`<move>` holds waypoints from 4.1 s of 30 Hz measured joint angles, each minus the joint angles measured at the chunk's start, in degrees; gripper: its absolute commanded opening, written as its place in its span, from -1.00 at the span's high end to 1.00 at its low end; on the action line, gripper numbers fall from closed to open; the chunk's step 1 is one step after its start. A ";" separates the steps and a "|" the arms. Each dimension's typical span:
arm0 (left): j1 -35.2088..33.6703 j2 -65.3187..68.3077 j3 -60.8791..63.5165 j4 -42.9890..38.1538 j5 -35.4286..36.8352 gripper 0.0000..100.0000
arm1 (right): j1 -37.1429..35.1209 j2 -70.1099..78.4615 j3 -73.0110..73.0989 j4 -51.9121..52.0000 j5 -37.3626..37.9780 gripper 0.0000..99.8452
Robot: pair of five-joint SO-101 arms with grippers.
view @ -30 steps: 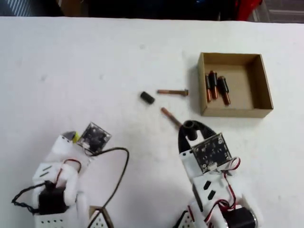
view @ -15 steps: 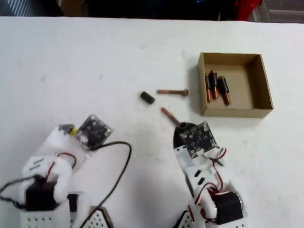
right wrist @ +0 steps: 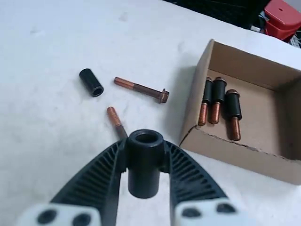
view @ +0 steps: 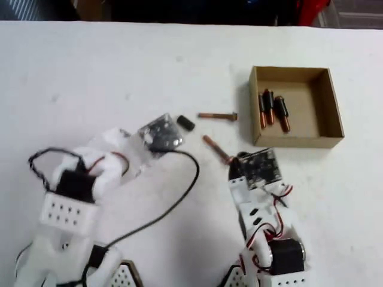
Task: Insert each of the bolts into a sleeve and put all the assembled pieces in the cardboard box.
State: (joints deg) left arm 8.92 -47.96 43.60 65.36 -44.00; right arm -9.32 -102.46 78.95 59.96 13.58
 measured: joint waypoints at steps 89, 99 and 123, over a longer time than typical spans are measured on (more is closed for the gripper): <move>20.66 70.86 -46.59 -7.82 -35.43 0.81 | 27.87 0.00 3.52 0.00 -1.67 0.97; 20.66 70.86 -47.12 -7.82 -35.43 0.81 | 27.87 0.00 3.52 0.00 -1.67 0.97; 23.74 78.42 -51.43 -9.76 -37.45 0.75 | 27.96 0.00 3.52 0.00 -1.67 0.97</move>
State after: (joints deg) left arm 32.66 30.46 -7.82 55.60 -81.45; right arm 18.64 -102.46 82.46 59.96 11.91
